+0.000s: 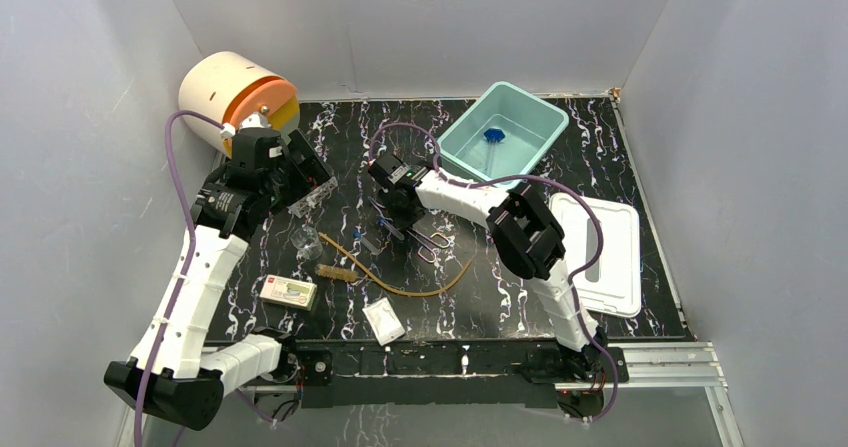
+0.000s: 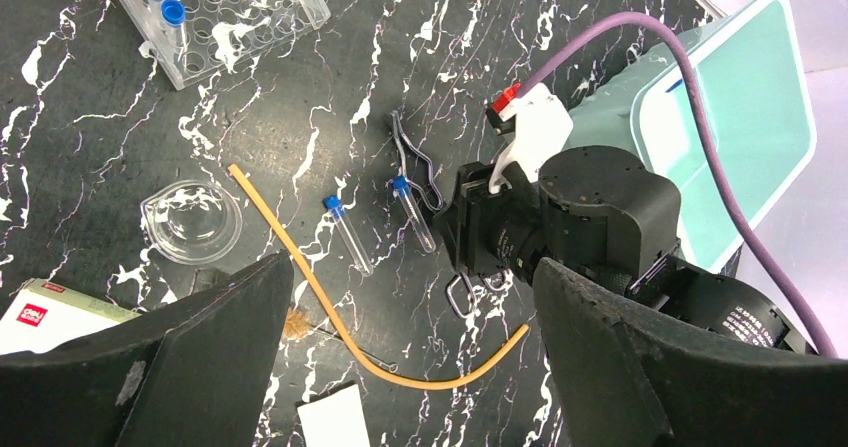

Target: Organize the chemistry lab equipment

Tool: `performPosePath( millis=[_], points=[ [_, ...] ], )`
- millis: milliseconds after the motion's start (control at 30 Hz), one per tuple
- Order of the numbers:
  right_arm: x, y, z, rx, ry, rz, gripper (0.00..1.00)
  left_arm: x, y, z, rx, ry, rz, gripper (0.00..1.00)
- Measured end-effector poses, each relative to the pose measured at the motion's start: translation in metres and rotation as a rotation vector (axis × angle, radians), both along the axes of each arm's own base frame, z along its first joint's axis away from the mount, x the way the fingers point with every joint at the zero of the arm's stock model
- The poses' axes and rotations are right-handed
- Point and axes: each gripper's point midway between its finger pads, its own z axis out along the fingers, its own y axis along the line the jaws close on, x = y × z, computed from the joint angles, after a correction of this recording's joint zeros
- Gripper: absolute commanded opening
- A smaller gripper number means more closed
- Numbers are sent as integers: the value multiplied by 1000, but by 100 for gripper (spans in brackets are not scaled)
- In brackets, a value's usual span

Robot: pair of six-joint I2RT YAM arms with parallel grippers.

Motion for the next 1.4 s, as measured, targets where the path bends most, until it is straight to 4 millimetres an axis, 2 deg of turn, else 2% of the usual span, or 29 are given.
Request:
performPosePath(
  millis=[233, 367, 933, 1033, 1400],
  points=[
    [2, 8, 6, 37, 28, 59, 45, 0, 0, -1, 1, 2, 0, 89],
    [9, 18, 0, 51, 42, 93, 51, 0, 0, -1, 3, 2, 0, 90],
    [69, 83, 5, 158, -52, 138, 48, 0, 4, -2, 26, 4, 8, 92],
    [74, 88, 5, 172, -60, 141, 39, 0, 5, 3, 28, -5, 11, 92],
    [83, 80, 4, 131, -96, 126, 11, 0, 6, 5, 28, -11, 13, 92]
  ],
)
